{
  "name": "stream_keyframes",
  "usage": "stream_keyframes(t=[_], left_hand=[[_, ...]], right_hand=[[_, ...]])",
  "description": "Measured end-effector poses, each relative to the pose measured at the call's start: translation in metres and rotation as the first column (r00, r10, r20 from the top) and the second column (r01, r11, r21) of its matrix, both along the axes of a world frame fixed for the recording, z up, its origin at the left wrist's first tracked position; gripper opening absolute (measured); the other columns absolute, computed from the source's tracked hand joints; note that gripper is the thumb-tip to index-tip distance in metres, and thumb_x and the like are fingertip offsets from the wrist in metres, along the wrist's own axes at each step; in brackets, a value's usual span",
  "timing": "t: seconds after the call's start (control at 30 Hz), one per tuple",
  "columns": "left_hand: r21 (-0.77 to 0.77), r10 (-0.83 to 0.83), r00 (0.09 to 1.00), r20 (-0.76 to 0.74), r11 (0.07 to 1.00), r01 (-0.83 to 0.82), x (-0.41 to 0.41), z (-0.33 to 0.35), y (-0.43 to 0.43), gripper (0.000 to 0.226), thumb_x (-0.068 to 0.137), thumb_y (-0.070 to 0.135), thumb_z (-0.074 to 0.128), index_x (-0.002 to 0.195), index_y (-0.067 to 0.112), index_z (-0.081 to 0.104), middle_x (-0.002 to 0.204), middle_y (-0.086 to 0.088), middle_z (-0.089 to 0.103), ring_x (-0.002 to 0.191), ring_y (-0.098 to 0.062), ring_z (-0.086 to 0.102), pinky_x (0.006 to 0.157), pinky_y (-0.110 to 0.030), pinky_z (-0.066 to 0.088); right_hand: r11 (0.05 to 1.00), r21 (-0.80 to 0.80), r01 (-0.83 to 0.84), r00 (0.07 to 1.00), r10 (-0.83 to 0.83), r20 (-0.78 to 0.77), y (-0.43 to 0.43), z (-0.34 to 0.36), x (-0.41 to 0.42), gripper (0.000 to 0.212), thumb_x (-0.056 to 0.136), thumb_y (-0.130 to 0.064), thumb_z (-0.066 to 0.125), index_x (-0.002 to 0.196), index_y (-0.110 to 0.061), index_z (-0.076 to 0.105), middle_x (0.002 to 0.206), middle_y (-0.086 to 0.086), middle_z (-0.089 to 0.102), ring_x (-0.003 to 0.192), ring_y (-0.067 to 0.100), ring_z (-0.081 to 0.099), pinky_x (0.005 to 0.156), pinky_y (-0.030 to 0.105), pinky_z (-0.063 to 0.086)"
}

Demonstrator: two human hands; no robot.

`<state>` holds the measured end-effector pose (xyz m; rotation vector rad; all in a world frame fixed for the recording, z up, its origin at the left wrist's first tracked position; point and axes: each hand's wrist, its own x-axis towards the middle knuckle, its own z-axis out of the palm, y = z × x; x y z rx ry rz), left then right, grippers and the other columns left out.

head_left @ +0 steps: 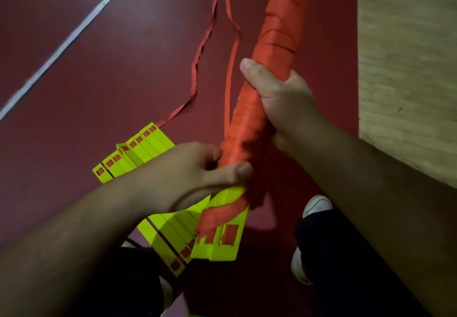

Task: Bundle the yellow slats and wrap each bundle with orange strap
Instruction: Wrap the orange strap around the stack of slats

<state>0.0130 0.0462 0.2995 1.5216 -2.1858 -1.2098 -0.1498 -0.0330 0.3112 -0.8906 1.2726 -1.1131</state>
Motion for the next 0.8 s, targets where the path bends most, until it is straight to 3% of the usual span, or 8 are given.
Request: stream_keyframes(t=[0.1, 0.2, 0.33, 0.4, 0.47, 0.57, 0.67, 0.8], left_hand=[[0.012, -0.006, 0.998, -0.070, 1.000, 0.007, -0.006, -0.005, -0.001, 0.066, 0.074, 0.078, 0.051, 0.080, 0.013, 0.059, 0.060, -0.004, 0.051, 0.053, -0.007, 0.044, 0.053, -0.030, 0.038], [0.179, 0.012, 0.915, -0.403, 0.982, 0.065, -0.007, -0.006, -0.003, 0.062, 0.083, 0.061, 0.066, 0.083, 0.000, 0.058, 0.069, -0.017, 0.051, 0.066, -0.015, 0.046, 0.058, -0.042, 0.039], [0.327, 0.106, 0.788, -0.606, 0.937, 0.126, -0.020, 0.002, 0.002, 0.016, 0.090, 0.019, 0.056, 0.079, 0.007, 0.060, 0.063, 0.018, 0.062, 0.060, 0.009, 0.056, 0.057, -0.008, 0.043], [0.300, 0.094, 0.789, -0.607, 0.946, 0.118, -0.022, 0.003, 0.004, 0.029, 0.088, 0.037, 0.064, 0.076, 0.011, 0.066, 0.066, 0.013, 0.062, 0.065, 0.003, 0.056, 0.064, -0.014, 0.044], [0.284, 0.116, 0.823, -0.557, 0.957, 0.057, -0.017, -0.001, 0.004, 0.069, 0.076, 0.067, 0.069, 0.077, -0.001, 0.062, 0.067, -0.010, 0.052, 0.069, -0.014, 0.048, 0.065, -0.030, 0.038], [0.307, 0.170, 0.834, -0.525, 0.952, -0.001, -0.014, 0.001, 0.004, 0.096, 0.069, 0.078, 0.067, 0.084, -0.015, 0.054, 0.072, -0.014, 0.049, 0.070, -0.020, 0.042, 0.065, -0.036, 0.033], [0.308, 0.155, 0.861, -0.485, 0.951, 0.002, -0.013, 0.005, 0.001, 0.097, 0.070, 0.074, 0.071, 0.092, -0.019, 0.054, 0.077, -0.032, 0.053, 0.077, -0.026, 0.044, 0.067, -0.051, 0.037], [0.231, 0.113, 0.945, -0.308, 0.972, -0.041, -0.009, 0.007, -0.002, 0.081, 0.067, 0.079, 0.069, 0.087, 0.000, 0.063, 0.080, -0.026, 0.062, 0.069, -0.030, 0.053, 0.074, -0.059, 0.048]], right_hand=[[0.999, -0.039, 0.010, 0.999, -0.012, -0.041, 0.000, 0.000, -0.001, 0.049, 0.061, -0.049, 0.084, 0.094, -0.017, 0.066, 0.084, 0.012, 0.072, 0.076, 0.035, 0.072, 0.073, 0.059, 0.059], [0.996, -0.013, -0.087, 0.974, 0.088, 0.208, 0.000, 0.010, -0.006, 0.037, 0.080, -0.042, 0.074, 0.097, -0.010, 0.064, 0.085, 0.018, 0.068, 0.072, 0.032, 0.066, 0.072, 0.048, 0.058], [0.934, -0.025, -0.356, 0.782, 0.312, 0.539, 0.007, 0.022, -0.009, 0.028, 0.091, -0.038, 0.052, 0.090, -0.016, 0.068, 0.084, 0.012, 0.068, 0.074, 0.025, 0.067, 0.073, 0.039, 0.058], [0.921, -0.035, -0.388, 0.745, 0.336, 0.577, 0.008, 0.022, -0.009, 0.032, 0.094, -0.027, 0.049, 0.077, -0.014, 0.073, 0.080, 0.009, 0.063, 0.068, 0.021, 0.062, 0.064, 0.033, 0.057], [0.929, -0.023, -0.370, 0.746, 0.312, 0.588, 0.007, 0.020, -0.008, 0.031, 0.093, -0.023, 0.048, 0.075, -0.013, 0.072, 0.077, 0.007, 0.059, 0.065, 0.019, 0.058, 0.061, 0.031, 0.053], [0.949, -0.016, -0.313, 0.745, 0.256, 0.616, 0.006, 0.020, -0.008, 0.021, 0.092, -0.022, 0.047, 0.088, -0.017, 0.067, 0.075, 0.007, 0.058, 0.063, 0.019, 0.057, 0.061, 0.032, 0.052], [0.956, -0.027, -0.293, 0.742, 0.245, 0.624, 0.004, 0.020, -0.009, 0.017, 0.096, -0.022, 0.043, 0.096, -0.019, 0.060, 0.074, 0.007, 0.057, 0.062, 0.020, 0.057, 0.062, 0.032, 0.052], [0.944, -0.001, -0.331, 0.818, 0.287, 0.498, 0.006, 0.017, -0.009, 0.045, 0.096, -0.021, 0.046, 0.062, -0.017, 0.075, 0.071, 0.008, 0.058, 0.063, 0.020, 0.058, 0.062, 0.033, 0.053]])
